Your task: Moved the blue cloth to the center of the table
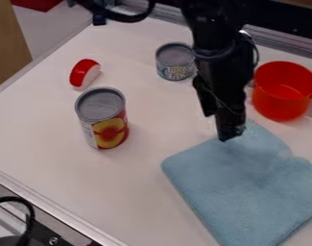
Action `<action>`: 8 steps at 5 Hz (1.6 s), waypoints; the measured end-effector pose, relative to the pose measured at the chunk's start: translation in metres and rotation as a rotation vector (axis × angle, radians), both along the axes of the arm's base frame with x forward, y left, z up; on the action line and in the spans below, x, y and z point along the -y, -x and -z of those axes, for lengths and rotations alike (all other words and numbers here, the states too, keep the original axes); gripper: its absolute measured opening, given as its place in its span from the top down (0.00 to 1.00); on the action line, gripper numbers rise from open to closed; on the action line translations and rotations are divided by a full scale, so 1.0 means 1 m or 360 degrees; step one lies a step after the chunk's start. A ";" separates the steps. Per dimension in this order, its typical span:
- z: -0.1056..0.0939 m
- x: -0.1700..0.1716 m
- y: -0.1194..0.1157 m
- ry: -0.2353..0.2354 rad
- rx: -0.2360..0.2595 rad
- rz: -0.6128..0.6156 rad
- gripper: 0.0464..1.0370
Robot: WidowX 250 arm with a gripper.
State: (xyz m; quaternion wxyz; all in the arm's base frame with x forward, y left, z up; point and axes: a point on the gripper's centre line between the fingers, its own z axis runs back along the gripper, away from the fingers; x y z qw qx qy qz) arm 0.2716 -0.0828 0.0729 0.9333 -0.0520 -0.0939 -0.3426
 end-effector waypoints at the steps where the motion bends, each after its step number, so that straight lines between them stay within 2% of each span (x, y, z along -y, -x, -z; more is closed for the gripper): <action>1: 0.000 0.015 0.014 0.0020 -0.0023 -0.0115 0.62; 2: 0.000 0.031 0.022 0.0028 -0.0055 -0.0139 0.85; 3: 0.017 0.046 0.029 -0.0038 -0.0108 -0.0101 0.98; 4: 0.040 0.054 0.030 -0.0105 -0.0129 -0.0113 0.99; 6: 0.056 0.059 0.025 -0.0078 -0.0050 -0.0156 0.99; 8: 0.061 0.051 0.028 -0.0083 -0.0055 -0.0357 0.99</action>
